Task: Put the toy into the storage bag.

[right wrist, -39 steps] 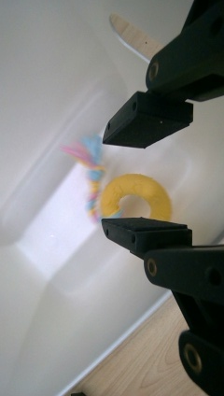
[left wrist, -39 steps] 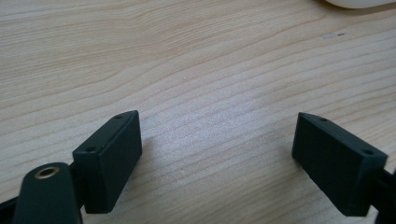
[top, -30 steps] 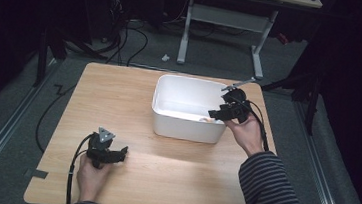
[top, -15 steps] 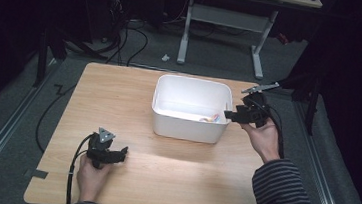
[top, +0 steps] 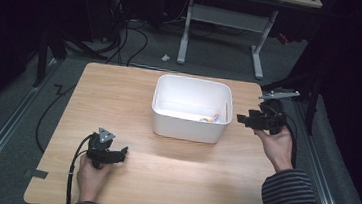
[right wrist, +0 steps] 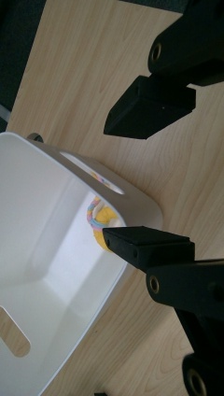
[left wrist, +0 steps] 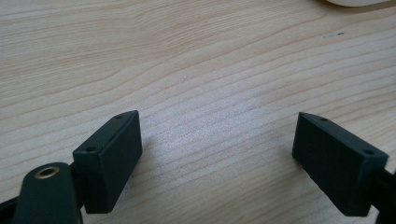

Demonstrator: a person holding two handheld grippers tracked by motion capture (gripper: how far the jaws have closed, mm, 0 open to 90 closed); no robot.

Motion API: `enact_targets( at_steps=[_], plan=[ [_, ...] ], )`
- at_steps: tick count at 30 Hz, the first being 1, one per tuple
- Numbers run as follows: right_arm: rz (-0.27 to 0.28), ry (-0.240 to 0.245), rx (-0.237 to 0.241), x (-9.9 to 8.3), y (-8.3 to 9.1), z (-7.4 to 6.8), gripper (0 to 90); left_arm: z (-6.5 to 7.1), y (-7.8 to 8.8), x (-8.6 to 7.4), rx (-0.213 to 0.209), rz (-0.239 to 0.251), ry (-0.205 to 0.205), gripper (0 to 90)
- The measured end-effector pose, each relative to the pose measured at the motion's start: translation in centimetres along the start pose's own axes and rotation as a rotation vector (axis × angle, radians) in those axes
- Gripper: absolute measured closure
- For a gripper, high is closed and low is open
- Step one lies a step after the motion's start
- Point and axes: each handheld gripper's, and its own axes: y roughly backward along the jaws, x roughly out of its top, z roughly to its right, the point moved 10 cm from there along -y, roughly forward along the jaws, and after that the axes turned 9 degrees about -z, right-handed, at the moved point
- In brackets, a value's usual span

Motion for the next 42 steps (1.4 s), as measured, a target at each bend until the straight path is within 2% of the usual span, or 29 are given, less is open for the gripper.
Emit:
enact_targets(
  at_steps=[4,9,14,18,30,35,37,38,42],
  plan=[
    [0.007,0.003,-0.039,-1.0,0.7,0.7,44.0,0.0,0.0,0.0,0.000,0.000,0.000,16.3],
    [0.001,0.002,-0.063,-2.3,1.1,1.0,43.7,0.0,0.0,0.0,0.000,0.000,0.000,16.3],
    [0.016,-0.014,-0.046,-3.4,1.3,1.2,43.9,0.0,0.0,0.0,0.000,0.000,0.000,16.3],
    [-0.004,-0.020,-0.046,-4.1,1.1,1.4,45.4,0.0,0.0,0.0,0.000,0.000,0.000,16.3],
    [-0.020,-0.001,-0.053,-4.9,0.9,0.4,46.5,0.0,0.0,0.0,-0.001,0.000,0.001,16.4],
    [-0.023,0.034,-0.077,-5.6,1.2,-0.4,47.3,0.0,0.0,0.0,-0.001,0.000,0.001,16.3],
    [-0.007,0.044,-0.086,-5.8,1.2,-0.8,48.5,0.0,0.0,0.0,-0.001,0.000,0.001,16.4],
    [-0.013,0.024,-0.061,-6.6,0.8,-1.0,48.3,0.0,0.0,0.0,-0.001,0.001,0.001,16.4],
    [-0.022,0.009,-0.056,-7.7,0.0,-1.0,48.1,0.0,0.0,0.0,-0.001,0.000,0.000,16.3]
  ],
)
